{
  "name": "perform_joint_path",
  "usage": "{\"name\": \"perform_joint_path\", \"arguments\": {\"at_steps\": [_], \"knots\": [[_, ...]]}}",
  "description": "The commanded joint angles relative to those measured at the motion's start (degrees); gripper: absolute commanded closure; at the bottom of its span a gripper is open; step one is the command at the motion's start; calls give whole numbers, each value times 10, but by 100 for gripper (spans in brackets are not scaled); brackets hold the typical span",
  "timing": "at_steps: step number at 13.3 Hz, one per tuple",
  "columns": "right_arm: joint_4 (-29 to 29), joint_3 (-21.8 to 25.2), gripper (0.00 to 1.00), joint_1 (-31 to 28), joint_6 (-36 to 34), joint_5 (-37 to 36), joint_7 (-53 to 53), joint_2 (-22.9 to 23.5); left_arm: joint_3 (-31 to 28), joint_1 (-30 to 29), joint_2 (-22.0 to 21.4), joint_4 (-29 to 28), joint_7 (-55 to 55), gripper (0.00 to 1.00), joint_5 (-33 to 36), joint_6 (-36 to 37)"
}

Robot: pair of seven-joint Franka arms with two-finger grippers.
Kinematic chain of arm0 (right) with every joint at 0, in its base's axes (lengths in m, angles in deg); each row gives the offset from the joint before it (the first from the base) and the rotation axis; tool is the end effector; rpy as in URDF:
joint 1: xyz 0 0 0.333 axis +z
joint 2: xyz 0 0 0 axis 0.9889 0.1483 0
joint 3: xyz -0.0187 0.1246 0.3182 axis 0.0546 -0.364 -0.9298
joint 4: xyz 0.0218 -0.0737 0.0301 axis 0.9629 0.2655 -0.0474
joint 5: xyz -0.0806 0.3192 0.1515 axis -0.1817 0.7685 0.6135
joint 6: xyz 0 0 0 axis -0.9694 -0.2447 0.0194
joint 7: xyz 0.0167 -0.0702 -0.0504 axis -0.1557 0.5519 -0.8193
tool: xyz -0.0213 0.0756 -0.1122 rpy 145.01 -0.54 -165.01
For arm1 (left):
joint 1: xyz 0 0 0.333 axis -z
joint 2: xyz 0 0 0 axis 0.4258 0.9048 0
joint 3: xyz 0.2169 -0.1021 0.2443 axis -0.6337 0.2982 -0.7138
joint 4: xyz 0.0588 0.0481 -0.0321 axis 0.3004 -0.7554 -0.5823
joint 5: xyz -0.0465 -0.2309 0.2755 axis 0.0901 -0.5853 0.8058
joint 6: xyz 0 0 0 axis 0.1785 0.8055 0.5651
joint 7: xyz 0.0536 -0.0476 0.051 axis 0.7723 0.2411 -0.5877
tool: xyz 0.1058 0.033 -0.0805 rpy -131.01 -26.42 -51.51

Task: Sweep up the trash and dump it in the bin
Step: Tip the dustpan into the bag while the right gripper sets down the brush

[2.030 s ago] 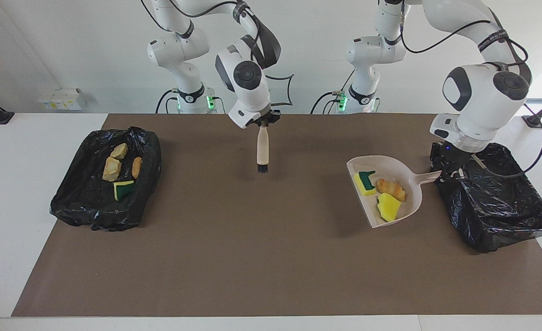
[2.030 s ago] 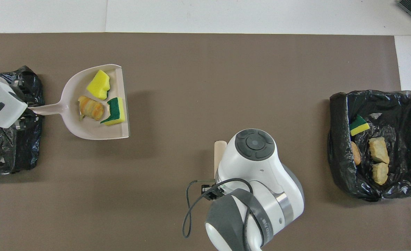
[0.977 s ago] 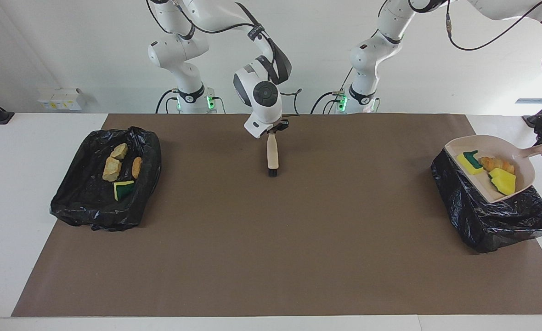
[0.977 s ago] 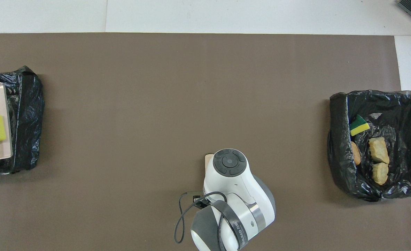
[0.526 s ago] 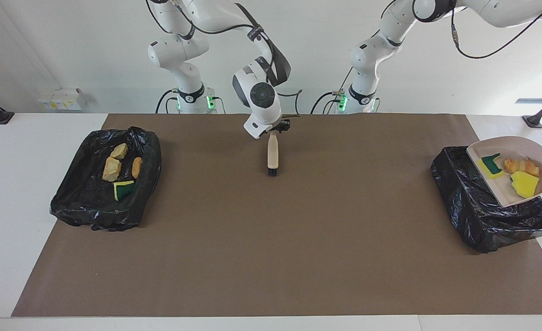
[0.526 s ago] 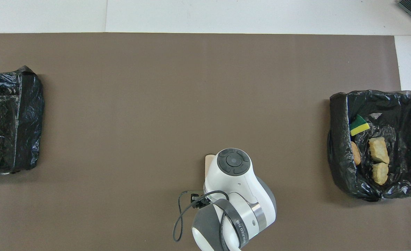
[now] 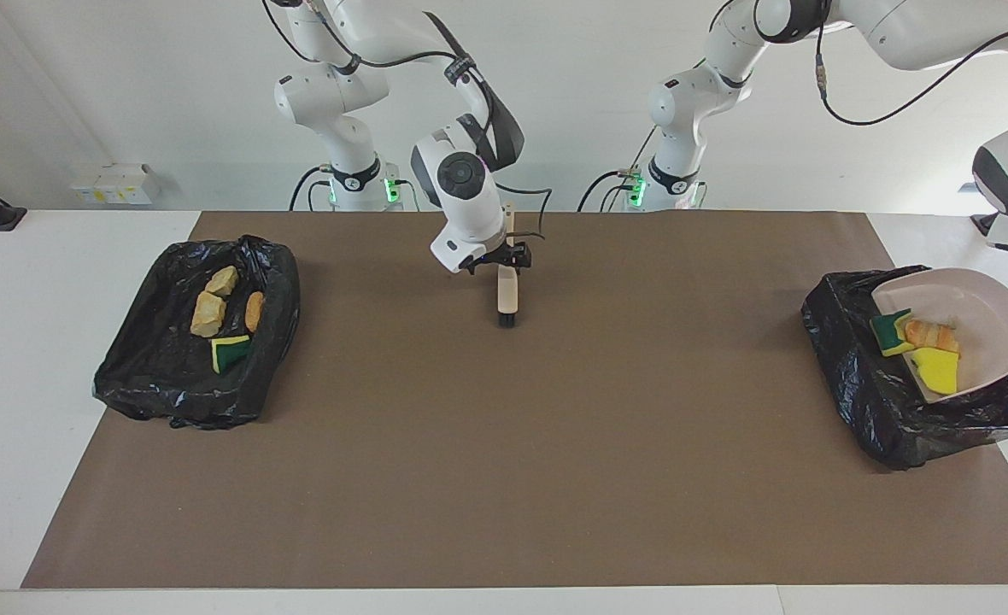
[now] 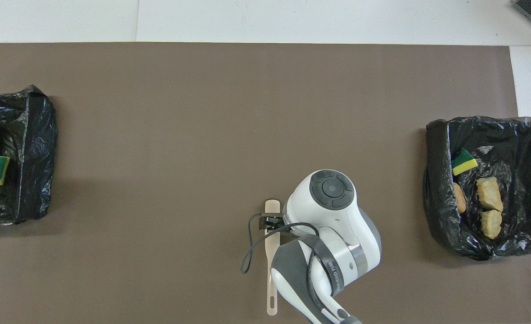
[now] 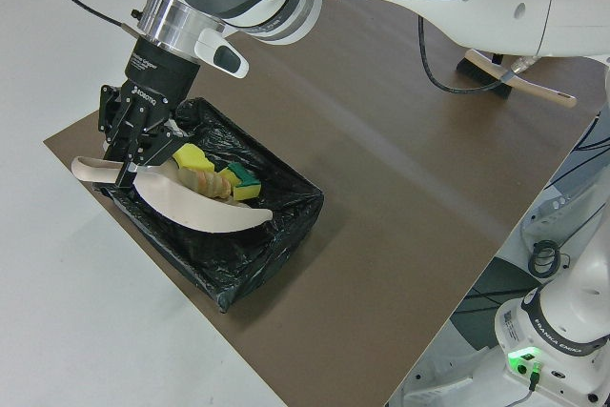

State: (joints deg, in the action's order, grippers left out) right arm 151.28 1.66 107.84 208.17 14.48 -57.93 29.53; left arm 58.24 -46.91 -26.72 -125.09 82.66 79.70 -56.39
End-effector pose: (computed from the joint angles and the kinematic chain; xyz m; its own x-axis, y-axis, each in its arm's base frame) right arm 0.4385 0.2923 0.3599 0.9721 -0.0948 -0.2145 -0.1149 -0.9899 -0.0833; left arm 0.5942 0.2920 0.5190 -0.0861 -0.6651 -0.7417 -0.9956 0.0296 0.0890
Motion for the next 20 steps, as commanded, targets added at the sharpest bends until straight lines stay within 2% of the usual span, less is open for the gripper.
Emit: {"name": "perform_joint_path", "arguments": {"at_steps": [1, 3, 6, 8, 10, 13, 17, 18, 20], "knots": [[-27, -1, 0, -60, 2, -88, 1, -11, -8, 7, -29, -24, -44, 100, 79, -21], [-57, -2, 0, -120, 0, -138, -5, -14, -8, 1, -38, -27, -43, 100, 121, -37], [-100, -2, 0, -176, -14, -203, -14, -17, -8, -4, -57, -27, -37, 100, 124, -41], [-148, -2, 0, -212, -50, -206, -20, -17, -4, 7, -62, -19, -26, 100, 107, -28], [-184, -3, 0, -232, -100, -204, -50, -31, -2, 20, -64, -18, -27, 100, 48, 0], [-199, 0, 0, -247, -135, -194, -59, -78, -2, 27, -64, -3, -27, 100, -66, 33], [-228, 1, 0, -271, -239, -192, -65, -114, -1, 39, -67, -12, -32, 100, -223, 52], [-233, 1, 0, -280, -257, -173, -69, -122, -1, 40, -69, -20, -38, 100, -262, 53], [-237, 7, 0, -302, -261, -133, -73, -135, -1, 77, -81, -46, -115, 100, -276, 67]]}}
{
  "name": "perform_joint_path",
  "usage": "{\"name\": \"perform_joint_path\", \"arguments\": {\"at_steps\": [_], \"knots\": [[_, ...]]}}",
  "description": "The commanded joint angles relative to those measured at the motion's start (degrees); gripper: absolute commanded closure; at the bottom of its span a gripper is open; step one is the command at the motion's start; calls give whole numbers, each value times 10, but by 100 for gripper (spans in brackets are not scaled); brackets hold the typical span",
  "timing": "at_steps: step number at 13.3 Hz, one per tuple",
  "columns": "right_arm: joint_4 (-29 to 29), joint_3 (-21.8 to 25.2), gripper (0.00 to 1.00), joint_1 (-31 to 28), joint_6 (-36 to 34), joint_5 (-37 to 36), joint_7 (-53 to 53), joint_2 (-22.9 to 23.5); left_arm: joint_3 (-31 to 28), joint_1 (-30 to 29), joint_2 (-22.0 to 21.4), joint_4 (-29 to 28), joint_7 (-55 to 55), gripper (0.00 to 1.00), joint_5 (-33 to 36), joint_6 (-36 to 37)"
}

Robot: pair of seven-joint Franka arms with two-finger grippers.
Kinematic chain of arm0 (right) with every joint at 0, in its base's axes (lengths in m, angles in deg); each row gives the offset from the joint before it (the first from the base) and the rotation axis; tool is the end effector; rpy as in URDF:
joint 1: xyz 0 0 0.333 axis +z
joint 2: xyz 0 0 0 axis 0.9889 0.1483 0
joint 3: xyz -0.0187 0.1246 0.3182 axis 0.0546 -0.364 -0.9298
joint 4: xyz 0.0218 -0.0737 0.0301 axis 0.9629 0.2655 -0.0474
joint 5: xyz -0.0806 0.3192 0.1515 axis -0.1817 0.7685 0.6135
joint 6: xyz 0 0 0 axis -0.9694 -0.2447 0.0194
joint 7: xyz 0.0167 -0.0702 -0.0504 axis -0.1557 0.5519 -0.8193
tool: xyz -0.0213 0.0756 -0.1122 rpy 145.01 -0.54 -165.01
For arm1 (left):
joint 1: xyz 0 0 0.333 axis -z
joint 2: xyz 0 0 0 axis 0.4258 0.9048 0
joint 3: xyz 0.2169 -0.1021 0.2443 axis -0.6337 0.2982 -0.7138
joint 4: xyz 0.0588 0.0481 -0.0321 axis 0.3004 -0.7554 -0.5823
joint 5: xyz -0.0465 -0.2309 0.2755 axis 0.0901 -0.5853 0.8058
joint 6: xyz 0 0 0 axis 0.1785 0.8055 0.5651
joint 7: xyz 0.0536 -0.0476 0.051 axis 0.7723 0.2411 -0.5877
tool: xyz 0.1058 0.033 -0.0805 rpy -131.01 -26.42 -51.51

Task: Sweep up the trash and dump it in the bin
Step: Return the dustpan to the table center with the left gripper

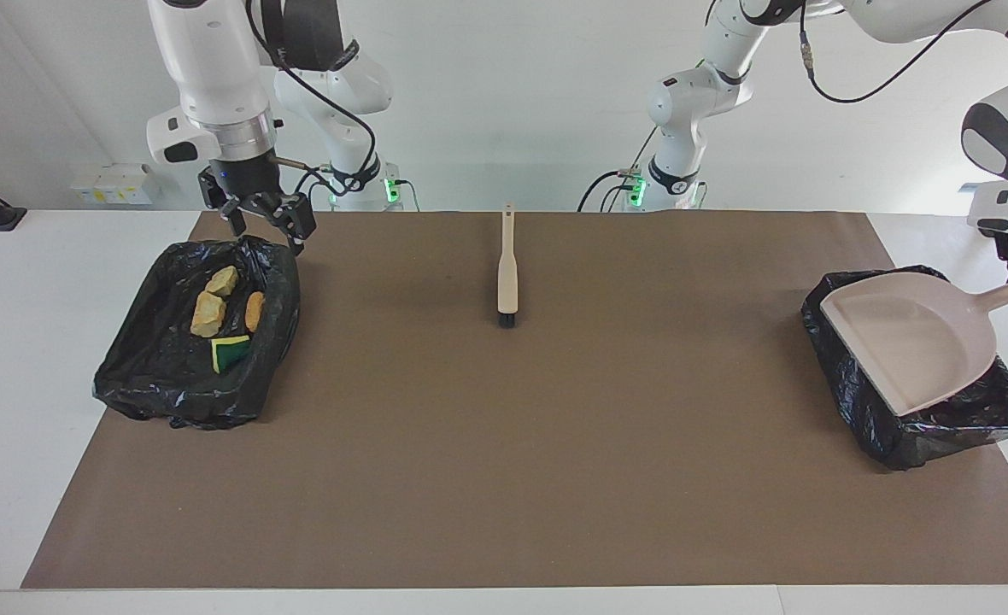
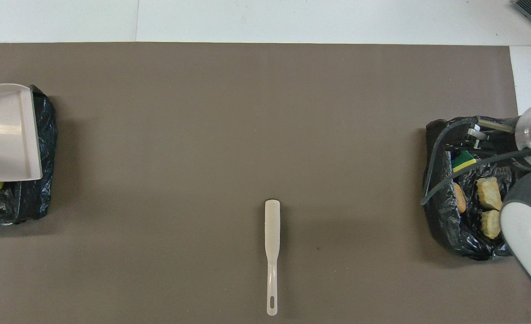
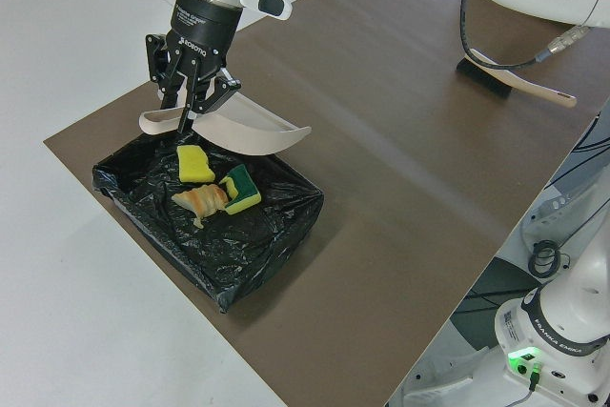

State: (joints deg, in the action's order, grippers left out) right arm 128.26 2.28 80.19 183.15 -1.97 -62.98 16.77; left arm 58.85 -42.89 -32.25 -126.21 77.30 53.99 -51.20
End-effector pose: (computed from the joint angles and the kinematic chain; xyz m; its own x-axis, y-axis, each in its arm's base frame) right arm 0.5050 0.0269 0.6148 0.9254 -0.3695 0.0846 -0.3740 -0.9263 0.0447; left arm 0.5855 0.2073 0.5390 0.1522 -0.8942 -0.4210 -0.9883 -0.1320 -0.0771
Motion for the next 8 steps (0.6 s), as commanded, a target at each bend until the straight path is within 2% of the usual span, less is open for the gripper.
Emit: {"name": "perform_joint_path", "arguments": {"at_steps": [1, 3, 5, 8], "knots": [[-7, 2, 0, -25, -13, 31, -32, -10, -6, 49, -27, -41, -117, 100, -22, 25], [-7, 3, 0, -27, -18, 32, -42, -12, -4, 74, -30, -64, -226, 100, -67, 31], [-1, 6, 0, -30, -29, 32, -54, -19, -5, 115, -38, -103, -340, 100, -78, 24], [-3, 65, 0, -8, -33, 40, -190, -17, -4, 172, -30, -147, -547, 100, -84, 0]]}}
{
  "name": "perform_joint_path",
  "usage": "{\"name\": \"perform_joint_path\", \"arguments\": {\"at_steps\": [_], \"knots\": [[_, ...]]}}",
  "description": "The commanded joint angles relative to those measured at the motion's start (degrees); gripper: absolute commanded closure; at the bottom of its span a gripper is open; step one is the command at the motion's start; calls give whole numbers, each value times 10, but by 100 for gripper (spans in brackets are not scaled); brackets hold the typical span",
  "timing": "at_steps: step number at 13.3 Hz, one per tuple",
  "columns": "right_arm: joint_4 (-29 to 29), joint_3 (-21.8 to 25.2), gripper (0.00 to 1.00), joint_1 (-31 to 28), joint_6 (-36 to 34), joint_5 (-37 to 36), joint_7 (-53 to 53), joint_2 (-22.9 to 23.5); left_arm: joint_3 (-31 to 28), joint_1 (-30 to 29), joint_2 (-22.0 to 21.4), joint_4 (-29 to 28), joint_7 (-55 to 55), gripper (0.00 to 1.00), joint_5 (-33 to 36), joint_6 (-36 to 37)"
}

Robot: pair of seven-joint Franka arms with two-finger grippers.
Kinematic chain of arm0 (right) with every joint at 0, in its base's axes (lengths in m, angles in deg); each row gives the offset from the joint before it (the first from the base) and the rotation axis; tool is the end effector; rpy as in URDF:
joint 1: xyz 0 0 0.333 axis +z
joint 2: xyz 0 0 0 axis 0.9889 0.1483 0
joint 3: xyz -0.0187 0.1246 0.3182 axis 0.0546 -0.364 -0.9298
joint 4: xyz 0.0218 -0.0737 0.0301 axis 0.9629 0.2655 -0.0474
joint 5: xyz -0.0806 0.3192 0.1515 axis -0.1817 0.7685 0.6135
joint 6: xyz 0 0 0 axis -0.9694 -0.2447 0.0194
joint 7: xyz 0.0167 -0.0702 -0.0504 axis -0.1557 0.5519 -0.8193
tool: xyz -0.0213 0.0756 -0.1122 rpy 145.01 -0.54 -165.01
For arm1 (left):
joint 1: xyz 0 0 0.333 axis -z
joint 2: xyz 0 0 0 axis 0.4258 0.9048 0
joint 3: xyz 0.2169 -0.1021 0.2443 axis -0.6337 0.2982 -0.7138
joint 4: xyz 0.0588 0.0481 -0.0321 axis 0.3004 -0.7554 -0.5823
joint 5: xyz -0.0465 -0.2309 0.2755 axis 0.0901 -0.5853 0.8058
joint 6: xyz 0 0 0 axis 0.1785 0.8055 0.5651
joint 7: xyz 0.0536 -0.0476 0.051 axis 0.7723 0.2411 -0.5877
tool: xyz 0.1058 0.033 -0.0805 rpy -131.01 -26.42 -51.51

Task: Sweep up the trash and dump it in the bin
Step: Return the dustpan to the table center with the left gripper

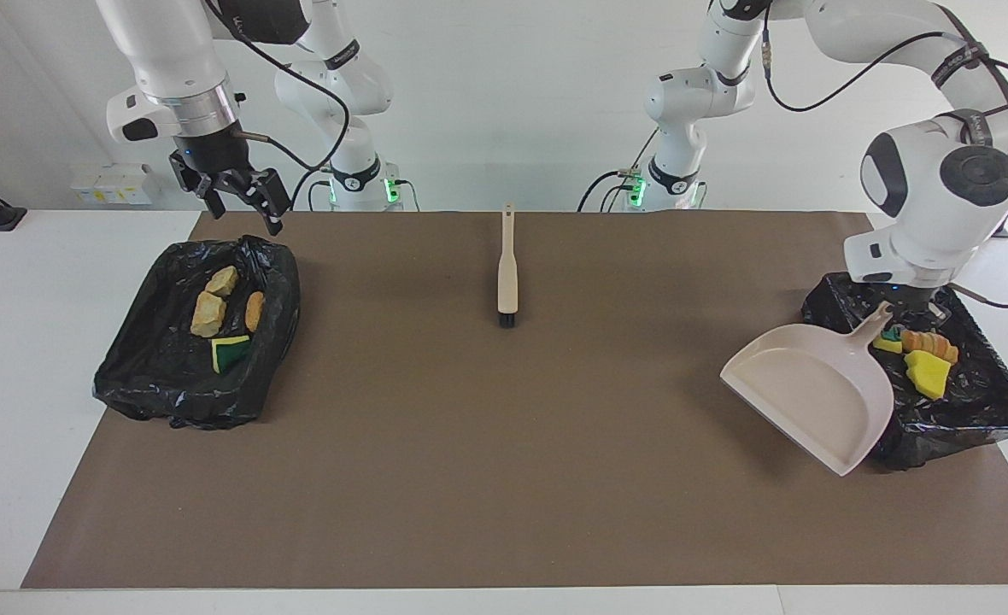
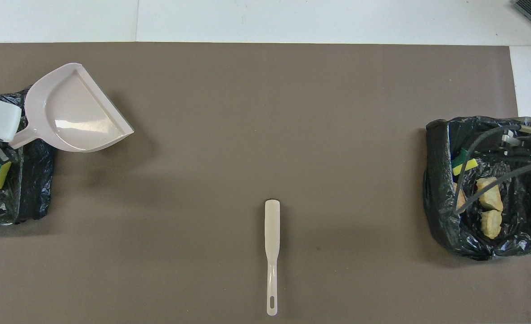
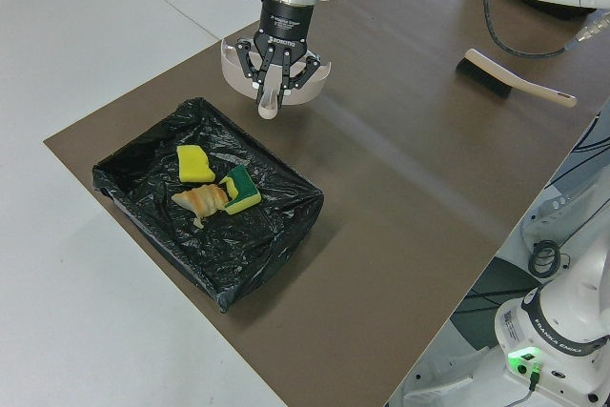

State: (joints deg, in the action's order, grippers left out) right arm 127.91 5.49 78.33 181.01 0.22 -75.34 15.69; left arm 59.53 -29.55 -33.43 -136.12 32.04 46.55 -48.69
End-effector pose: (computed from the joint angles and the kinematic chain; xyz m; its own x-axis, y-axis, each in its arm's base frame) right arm 0.4954 -0.0139 0.6233 0.9656 -0.2547 0.0516 -0.2562 -0.9663 0.0236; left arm 0.5818 0.0474 0.4648 0.6424 -0.7149 -0.2761 -0.7623 -0.6333 -0.1337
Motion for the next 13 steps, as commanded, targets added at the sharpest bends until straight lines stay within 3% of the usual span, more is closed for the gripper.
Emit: {"name": "perform_joint_path", "arguments": {"at_steps": [1, 3, 5, 8, 13], "knots": [[1, 47, 0, 23, -13, 26, -66, -6, -11, 60, -14, -60, -158, 100, -11, -49], [3, 59, 0, 33, -22, 23, -71, -8, -11, 94, 3, -60, -262, 100, -43, -67], [9, 57, 0, 32, -23, 19, -73, -10, -11, 109, 13, -58, -294, 100, -106, -76], [9, 57, 0, 32, -22, 16, -82, -10, -11, 184, 28, -55, -448, 100, -135, -82], [12, 55, 0, 32, -22, 16, -86, -12, -11, 273, 34, -41, -565, 100, -202, -102]]}}
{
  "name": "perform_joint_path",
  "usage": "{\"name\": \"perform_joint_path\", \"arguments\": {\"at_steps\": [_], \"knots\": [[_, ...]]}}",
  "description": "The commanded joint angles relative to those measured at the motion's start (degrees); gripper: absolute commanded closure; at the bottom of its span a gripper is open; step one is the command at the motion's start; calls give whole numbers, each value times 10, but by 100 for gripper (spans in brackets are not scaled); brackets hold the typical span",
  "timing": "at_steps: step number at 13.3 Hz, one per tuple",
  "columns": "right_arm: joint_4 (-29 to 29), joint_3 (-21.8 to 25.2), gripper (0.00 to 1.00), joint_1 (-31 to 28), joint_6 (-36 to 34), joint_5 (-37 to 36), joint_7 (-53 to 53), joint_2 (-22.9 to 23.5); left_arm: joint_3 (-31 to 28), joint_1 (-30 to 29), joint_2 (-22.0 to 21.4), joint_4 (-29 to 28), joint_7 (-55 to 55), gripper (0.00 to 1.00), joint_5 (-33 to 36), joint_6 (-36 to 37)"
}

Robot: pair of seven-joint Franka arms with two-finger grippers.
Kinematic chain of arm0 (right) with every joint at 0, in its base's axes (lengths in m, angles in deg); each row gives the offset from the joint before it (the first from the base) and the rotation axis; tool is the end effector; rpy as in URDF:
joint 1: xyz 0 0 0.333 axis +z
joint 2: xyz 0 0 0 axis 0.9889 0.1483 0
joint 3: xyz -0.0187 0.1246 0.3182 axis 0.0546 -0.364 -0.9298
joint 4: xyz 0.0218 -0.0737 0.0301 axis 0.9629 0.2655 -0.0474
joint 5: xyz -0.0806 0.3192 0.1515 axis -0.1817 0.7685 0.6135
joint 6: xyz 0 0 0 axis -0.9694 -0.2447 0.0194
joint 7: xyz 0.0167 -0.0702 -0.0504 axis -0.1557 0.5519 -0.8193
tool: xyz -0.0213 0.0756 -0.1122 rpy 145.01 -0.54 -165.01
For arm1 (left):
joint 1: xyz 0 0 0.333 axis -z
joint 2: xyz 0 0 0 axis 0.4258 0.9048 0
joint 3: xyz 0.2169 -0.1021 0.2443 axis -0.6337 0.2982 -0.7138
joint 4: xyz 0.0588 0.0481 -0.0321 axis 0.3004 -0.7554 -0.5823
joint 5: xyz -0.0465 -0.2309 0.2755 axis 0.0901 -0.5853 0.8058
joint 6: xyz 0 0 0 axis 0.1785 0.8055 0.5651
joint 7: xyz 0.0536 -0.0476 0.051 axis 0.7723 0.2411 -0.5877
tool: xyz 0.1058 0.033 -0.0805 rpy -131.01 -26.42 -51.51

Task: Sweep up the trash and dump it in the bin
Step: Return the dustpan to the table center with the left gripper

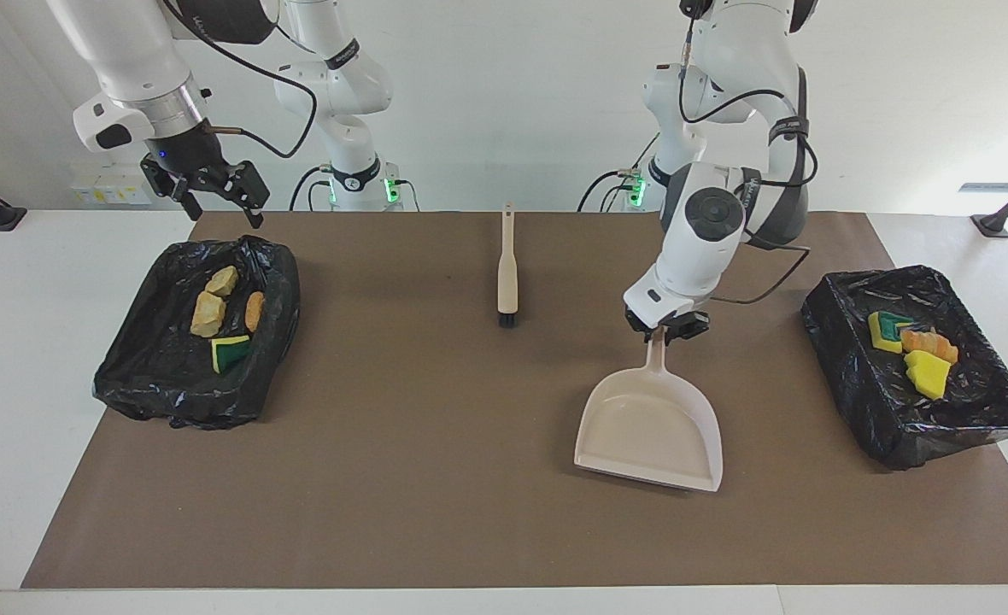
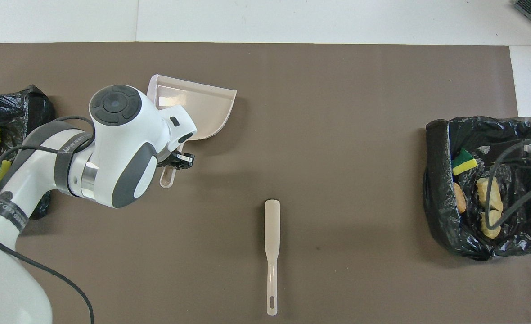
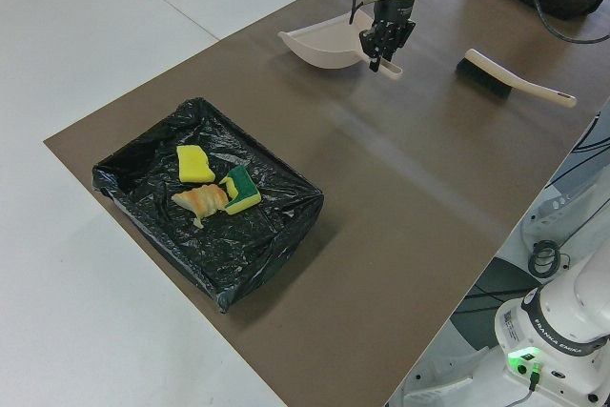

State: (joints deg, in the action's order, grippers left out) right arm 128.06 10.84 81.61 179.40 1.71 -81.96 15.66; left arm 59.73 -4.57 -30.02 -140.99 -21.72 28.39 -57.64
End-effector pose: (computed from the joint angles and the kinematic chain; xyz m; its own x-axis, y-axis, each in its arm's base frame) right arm 0.4906 -0.0308 0.6197 0.9837 -0.1790 0.0142 -0.1790 -0.9838 -0.0022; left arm 0.5399 -0.2385 0.4004 0.9634 -0.2559 -0.0798 -0.2571 -0.9664 -0.0057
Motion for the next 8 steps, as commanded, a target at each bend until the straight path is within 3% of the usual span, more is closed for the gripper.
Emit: {"name": "perform_joint_path", "arguments": {"at_steps": [1, 5, 8], "knots": [[11, 2, 0, -1, -6, 1, -20, -12, -13, 44, 4, 20, -47, 100, -26, -11], [13, 2, 0, -1, -10, 1, -20, -13, -13, 90, 120, 190, -119, 100, -46, 42], [17, 2, 0, -1, -10, 1, -20, -16, -15, 149, 159, 196, -199, 100, -33, 35]]}}
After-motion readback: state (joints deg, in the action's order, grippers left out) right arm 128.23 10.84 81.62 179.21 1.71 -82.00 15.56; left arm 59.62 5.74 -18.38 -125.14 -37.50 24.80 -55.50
